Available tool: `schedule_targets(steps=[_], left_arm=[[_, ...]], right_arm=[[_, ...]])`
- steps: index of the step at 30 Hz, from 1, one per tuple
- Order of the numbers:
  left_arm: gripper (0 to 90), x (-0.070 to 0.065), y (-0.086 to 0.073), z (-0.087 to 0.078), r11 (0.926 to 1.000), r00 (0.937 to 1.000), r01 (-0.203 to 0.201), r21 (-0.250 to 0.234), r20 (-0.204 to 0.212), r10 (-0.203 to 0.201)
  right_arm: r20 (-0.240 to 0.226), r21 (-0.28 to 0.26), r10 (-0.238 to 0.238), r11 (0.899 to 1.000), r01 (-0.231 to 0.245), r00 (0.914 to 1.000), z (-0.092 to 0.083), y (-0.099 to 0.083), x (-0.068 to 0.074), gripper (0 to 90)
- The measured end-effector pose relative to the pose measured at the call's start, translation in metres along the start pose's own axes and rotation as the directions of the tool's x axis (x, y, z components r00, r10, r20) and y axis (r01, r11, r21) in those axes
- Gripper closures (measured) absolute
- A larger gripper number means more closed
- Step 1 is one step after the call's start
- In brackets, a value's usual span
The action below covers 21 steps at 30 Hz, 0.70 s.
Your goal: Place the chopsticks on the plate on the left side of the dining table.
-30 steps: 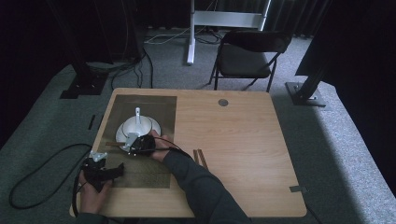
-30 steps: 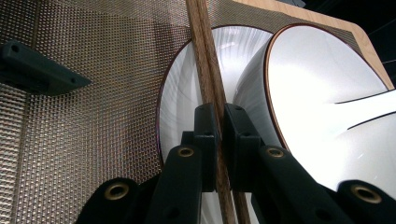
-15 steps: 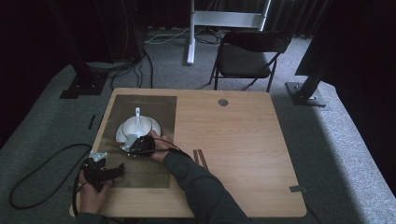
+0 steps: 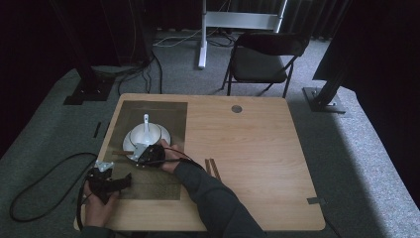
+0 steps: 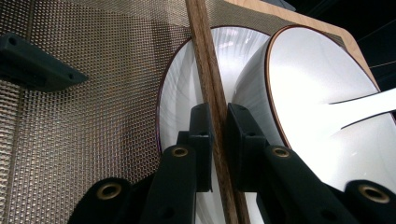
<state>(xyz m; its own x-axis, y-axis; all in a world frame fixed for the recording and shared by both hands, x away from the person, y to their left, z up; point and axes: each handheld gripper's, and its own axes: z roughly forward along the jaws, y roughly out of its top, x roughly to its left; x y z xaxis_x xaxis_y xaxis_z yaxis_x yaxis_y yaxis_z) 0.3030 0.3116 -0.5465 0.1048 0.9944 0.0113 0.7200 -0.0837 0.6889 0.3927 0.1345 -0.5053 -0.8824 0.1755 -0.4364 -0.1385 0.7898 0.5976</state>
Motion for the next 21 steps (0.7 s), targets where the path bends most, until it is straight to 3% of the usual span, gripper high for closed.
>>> schedule_targets(steps=[7,8,21], left_arm=[[0.2,0.0,0.0,0.0,1.0,1.0,0.0,0.001,0.0,0.0],[0.1,0.0,0.0,0.0,1.0,1.0,-0.001,0.001,0.0,0.001],[0.2,0.0,0.0,0.0,1.0,1.0,-0.001,0.002,0.0,0.001]], right_arm=[[0.001,-0.025,0.019,1.0,-0.019,0.9998,-0.006,-0.005,-0.002,79.1],[-0.002,-0.036,0.033,0.999,-0.033,0.9995,-0.011,-0.007,-0.003,75.7],[-0.018,-0.085,0.108,0.99,-0.109,0.994,-0.035,-0.019,-0.013,68.6]])
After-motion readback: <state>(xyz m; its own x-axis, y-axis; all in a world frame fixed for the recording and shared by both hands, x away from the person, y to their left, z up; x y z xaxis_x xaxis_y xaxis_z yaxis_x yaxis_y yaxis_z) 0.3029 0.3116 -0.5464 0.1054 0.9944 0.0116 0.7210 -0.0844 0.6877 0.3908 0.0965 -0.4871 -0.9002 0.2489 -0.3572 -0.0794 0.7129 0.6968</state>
